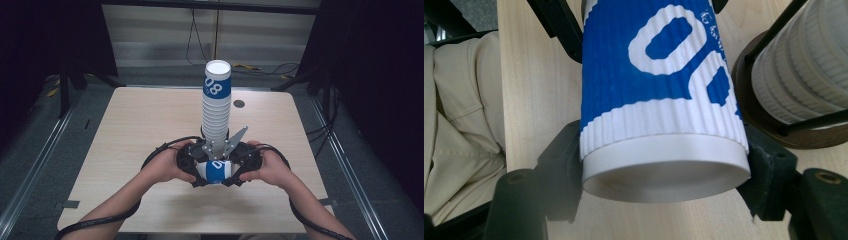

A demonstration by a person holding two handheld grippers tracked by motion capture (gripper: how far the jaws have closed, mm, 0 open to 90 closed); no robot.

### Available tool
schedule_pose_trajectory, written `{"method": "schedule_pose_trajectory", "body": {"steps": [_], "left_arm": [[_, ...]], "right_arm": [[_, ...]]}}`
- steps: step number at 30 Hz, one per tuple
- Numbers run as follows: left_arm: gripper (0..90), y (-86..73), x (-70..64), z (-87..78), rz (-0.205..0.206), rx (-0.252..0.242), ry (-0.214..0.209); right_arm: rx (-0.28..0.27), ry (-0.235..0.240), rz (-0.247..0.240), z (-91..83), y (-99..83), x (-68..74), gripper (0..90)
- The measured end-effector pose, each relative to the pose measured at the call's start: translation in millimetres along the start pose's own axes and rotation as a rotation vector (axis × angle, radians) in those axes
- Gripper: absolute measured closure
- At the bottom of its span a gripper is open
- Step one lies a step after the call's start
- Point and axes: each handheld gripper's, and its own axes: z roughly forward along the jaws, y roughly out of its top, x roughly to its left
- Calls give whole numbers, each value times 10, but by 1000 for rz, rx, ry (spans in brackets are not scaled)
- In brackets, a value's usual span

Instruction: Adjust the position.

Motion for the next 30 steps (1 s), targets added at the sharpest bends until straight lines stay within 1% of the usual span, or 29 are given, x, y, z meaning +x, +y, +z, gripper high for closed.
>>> {"method": "schedule_pose_trajectory", "body": {"steps": [1, 2, 3, 4, 6, 8, 10, 12, 13, 19, 22, 24, 26, 27, 28, 30], "left_arm": [[200, -3, -4, 6, -8, -11, -5], [197, -4, -2, 6, -11, -11, -10], [196, -2, 1, 1, -3, -8, -10], [197, 5, 7, -1, 14, -2, -10], [204, 18, -6, 2, 6, 5, -7], [207, 22, -11, 0, 5, 10, -4], [207, 23, -6, -1, 12, 16, -7], [207, 19, -10, -1, 10, 13, -1], [207, 16, -7, -4, 11, 13, -5], [208, 17, -9, -12, 16, 10, -2], [207, 20, -9, -8, 13, 9, -2], [207, 22, -11, -3, 10, 7, -2], [207, 27, -5, -3, 28, 10, 0], [208, 29, -14, 3, 21, 3, 2], [207, 35, -10, -1, 32, 8, 3], [208, 39, -15, 0, 26, 8, 1]], "right_arm": [[0, -2, 9, -3, -4, 2, 298], [0, 2, 12, -10, -8, 6, 298], [-6, 4, 4, -13, -14, 3, 298], [-5, 6, 6, -14, -18, 2, 298], [-1, 1, -1, -9, -15, 6, 298], [4, 2, 11, -2, -7, 17, 296], [10, -1, 9, 2, 1, 17, 294], [15, -5, 7, 8, 6, 20, 294], [13, -5, 9, 10, 4, 16, 294], [13, 6, 11, 17, -10, 6, 292], [9, 3, -3, 27, -17, -6, 293], [16, 3, 13, 22, -20, 0, 292], [19, 7, 15, 25, -26, -2, 292], [20, 7, 12, 30, -28, -4, 292], [20, 8, 10, 34, -32, -9, 292], [24, 11, 16, 35, -37, -8, 292]]}}
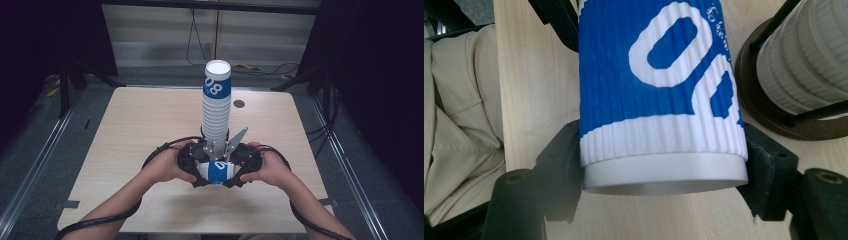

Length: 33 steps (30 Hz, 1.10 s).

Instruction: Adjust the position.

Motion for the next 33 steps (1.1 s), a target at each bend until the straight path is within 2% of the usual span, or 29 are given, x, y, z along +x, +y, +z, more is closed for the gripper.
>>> {"method": "schedule_pose_trajectory", "body": {"steps": [2, 4, 9, 11, 14, 17, 21, 23, 25, 27, 29, 30, 33], "left_arm": [[207, 3, -4, 0, -4, -2, 0], [207, 9, 4, -3, 12, 1, 2], [206, 12, -3, 6, 11, -6, -1], [206, 16, 7, 1, 29, -3, 3], [205, 15, 0, 3, 15, -8, 8], [200, 14, 13, -5, 29, -1, 13], [181, -12, 24, 15, 46, -37, 23], [176, -21, 33, 13, 47, -44, 29], [171, -23, 38, 8, 30, -52, 20], [170, -20, 23, 4, 14, -69, 16], [170, -4, 30, -14, 41, -54, 25], [169, 1, 19, -9, 29, -56, 22], [165, 6, 19, -7, 41, -49, 20]], "right_arm": [[-2, 3, 8, 3, -11, -3, 292], [8, 6, 21, -1, -14, 7, 292], [10, 2, 7, 8, -26, -5, 294], [10, 3, 11, 15, -31, -2, 293], [6, 5, 16, 19, -32, -5, 292], [14, 3, 23, 26, -35, -8, 294], [1, -16, 2, 23, -46, -20, 298], [11, -14, 10, 19, -48, -17, 299], [6, -29, -9, 5, -42, -20, 299], [12, -24, -4, -10, -38, -14, 299], [21, -18, 2, -16, -36, -11, 298], [25, -18, 0, -18, -34, -12, 297], [51, -23, 18, -14, -19, 4, 293]]}}
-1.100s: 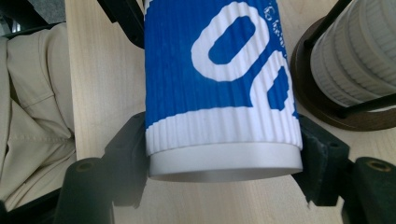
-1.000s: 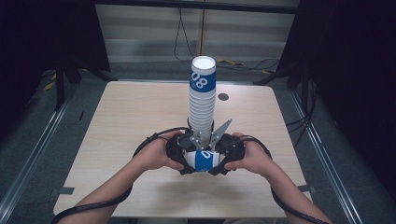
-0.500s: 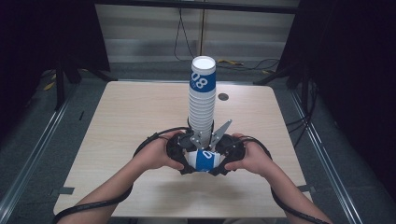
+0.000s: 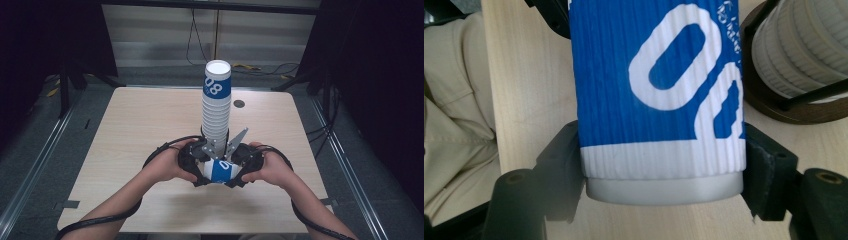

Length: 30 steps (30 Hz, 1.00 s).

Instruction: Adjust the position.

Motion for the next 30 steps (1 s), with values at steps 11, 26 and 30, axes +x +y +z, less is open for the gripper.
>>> {"method": "schedule_pose_trajectory", "body": {"steps": [11, 26, 30], "left_arm": [[155, -31, 16, 22, -71, -37, -35], [163, -148, 65, -91, -125, -97, -31], [159, -223, 74, -112, -141, -148, -39]], "right_arm": [[34, -19, -47, 0, 23, 18, 299], [7, -48, -51, -27, -82, -8, 299], [-38, -36, -36, -66, -131, -26, 297]]}}
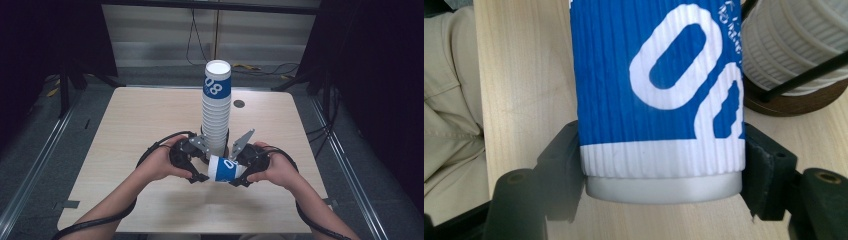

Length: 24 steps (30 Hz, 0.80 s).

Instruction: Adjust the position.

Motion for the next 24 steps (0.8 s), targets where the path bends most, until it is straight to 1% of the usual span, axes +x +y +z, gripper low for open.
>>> {"method": "schedule_pose_trajectory", "body": {"steps": [1, 2, 3, 4, 5, 7, 8, 9, 11, 12, 14, 15, 17, 18, 20, 21, 24], "left_arm": [[162, -19, -1, -5, -2, -21, 6], [163, -37, 2, -12, -1, -35, 8], [156, -58, 6, -13, -5, -58, 2], [165, -80, 7, -13, -14, -80, -3], [164, -102, 15, -13, -11, -99, 1], [159, -148, 24, 6, -21, -135, -7], [158, -158, 30, 9, -12, -137, -8], [157, -170, 20, 26, -8, -155, -1], [158, -172, 14, 30, 6, -154, 4], [159, -168, 12, 38, 0, -158, 8], [157, -159, 12, 51, 7, -166, 5], [158, -156, 11, 57, 12, -172, 8], [156, -150, 8, 69, 8, -174, 4], [153, -145, 10, 71, 18, -173, 4], [156, -138, 8, 83, 26, -172, 5], [155, -135, 4, 97, 21, -174, 3], [157, -131, -1, 103, 18, -170, 1]], "right_arm": [[-1, -3, 2, -14, -12, -3, 298], [-15, -6, 8, -19, -25, -8, 297], [-22, -2, 6, -27, -40, -12, 297], [-33, 0, 18, -33, -55, -8, 297], [-44, 1, 20, -42, -67, -12, 297], [-65, -2, 22, -52, -86, -15, 297], [-65, 1, 26, -52, -92, -15, 297], [-65, 1, 33, -47, -95, -10, 297], [-63, 3, 36, -33, -104, -15, 297], [-65, 4, 38, -28, -108, -14, 297], [-71, 8, 42, -24, -106, -17, 297], [-75, 8, 31, -19, -101, -21, 297], [-75, 12, 39, -13, -93, -16, 297], [-77, 13, 30, -11, -88, -20, 297], [-74, 12, 35, -12, -82, -17, 297], [-76, 12, 24, -12, -79, -24, 297], [-73, 10, 22, -11, -76, -24, 297]]}}
